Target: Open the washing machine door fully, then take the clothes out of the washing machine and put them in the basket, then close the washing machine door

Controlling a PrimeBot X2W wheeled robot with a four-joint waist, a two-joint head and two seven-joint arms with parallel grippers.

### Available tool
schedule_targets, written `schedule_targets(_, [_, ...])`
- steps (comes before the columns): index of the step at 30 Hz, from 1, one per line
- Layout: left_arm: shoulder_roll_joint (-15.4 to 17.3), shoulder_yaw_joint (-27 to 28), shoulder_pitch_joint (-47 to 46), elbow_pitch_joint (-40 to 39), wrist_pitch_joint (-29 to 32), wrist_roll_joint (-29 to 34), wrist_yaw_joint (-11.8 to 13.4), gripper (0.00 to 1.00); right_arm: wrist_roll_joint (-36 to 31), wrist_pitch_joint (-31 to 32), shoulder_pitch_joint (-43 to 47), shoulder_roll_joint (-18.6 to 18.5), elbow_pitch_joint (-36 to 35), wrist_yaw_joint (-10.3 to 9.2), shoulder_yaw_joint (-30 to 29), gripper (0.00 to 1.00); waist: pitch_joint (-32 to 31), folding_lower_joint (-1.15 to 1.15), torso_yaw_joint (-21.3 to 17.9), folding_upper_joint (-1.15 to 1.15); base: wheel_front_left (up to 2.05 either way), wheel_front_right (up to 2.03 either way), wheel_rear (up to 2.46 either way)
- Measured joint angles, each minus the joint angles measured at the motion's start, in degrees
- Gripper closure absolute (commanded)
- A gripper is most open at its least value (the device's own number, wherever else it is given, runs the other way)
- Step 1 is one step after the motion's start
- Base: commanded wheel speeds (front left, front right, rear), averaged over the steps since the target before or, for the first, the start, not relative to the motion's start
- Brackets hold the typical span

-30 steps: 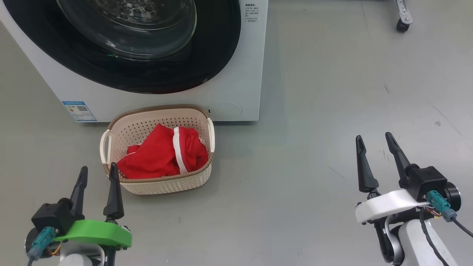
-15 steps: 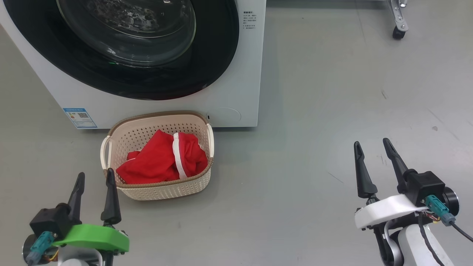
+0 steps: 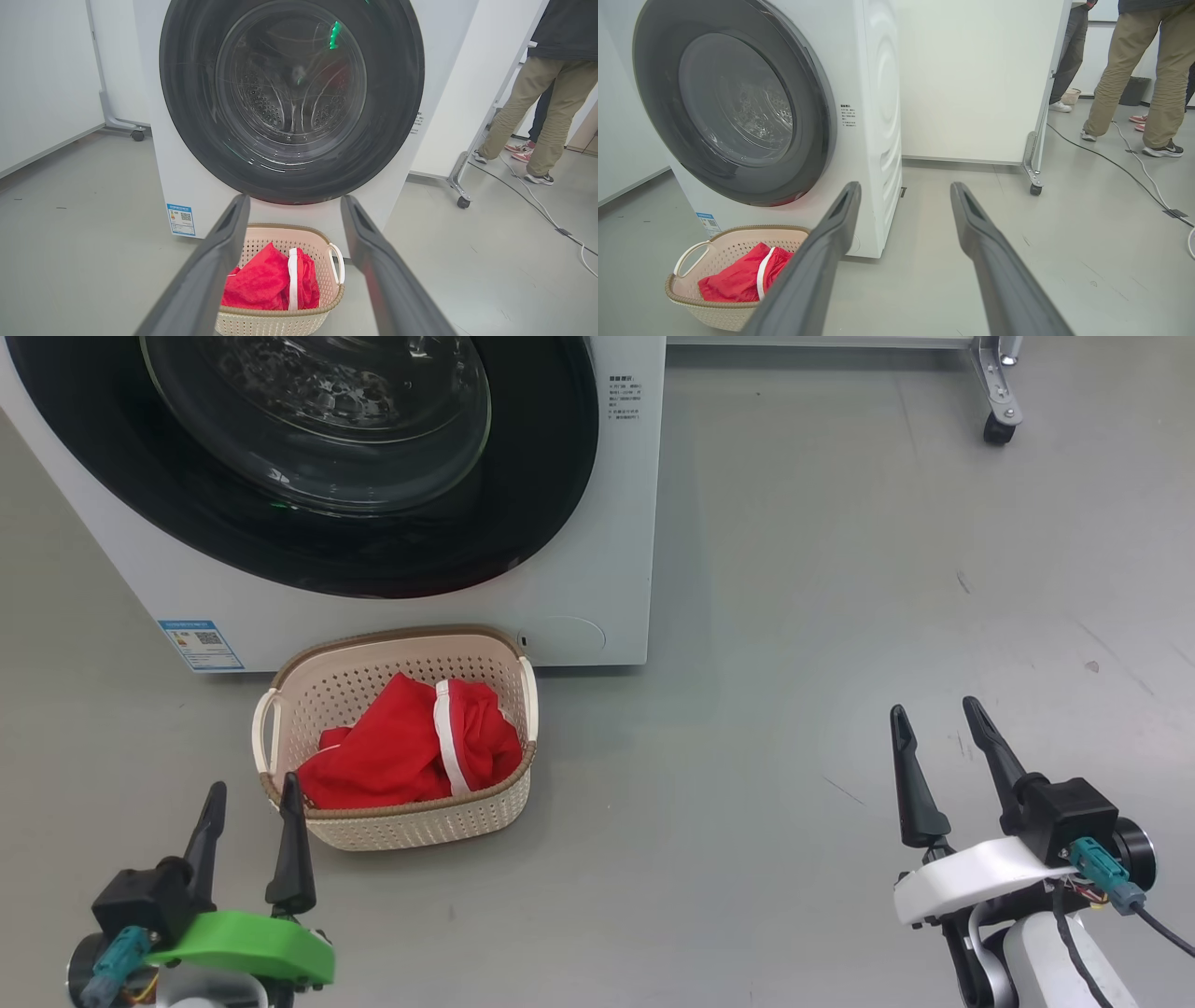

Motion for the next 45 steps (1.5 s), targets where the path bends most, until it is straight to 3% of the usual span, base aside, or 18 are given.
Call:
schedule_targets(9, [-0.01,-1.72,0.90,1.83,0.00,0.86,0.00,0.00,-0.07,0.00,0.14,0.31,0.02,0.29,-0.31,0.00,0.02,0.00,0.09,0.00,0.00,0.00,0.00])
schedule_targets(21, [-0.01,-2.49,0.88,1.47,0.01,-3.66,0.00,0.00,-0.51,0.00,0.14,0.54,-0.01,0.53,-0.35,0.00,0.87,0.00,0.35,0.00,0.00,0.00,0.00])
schedule_targets(38, [-0.01,-3.20,0.87,1.53,0.00,-4.31,0.00,0.00,-0.58,0.00,0.14,0.96,-0.01,0.69,-0.88,0.00,1.12,0.00,0.45,0.00,0.00,0.00,0.00])
schedule_targets(39, [-0.01,-3.30,0.87,1.55,0.00,-4.32,0.00,1.00,-0.58,0.00,0.14,0.97,-0.01,0.69,-0.89,1.00,1.12,0.00,0.47,0.00,0.00,0.00,0.00])
schedule_targets(45, [-0.94,-3.88,1.82,4.57,0.08,-4.33,0.00,1.00,-0.42,0.03,2.45,1.78,2.99,0.58,-0.56,1.00,1.12,0.00,0.47,0.00,0.00,0.00,0.00])
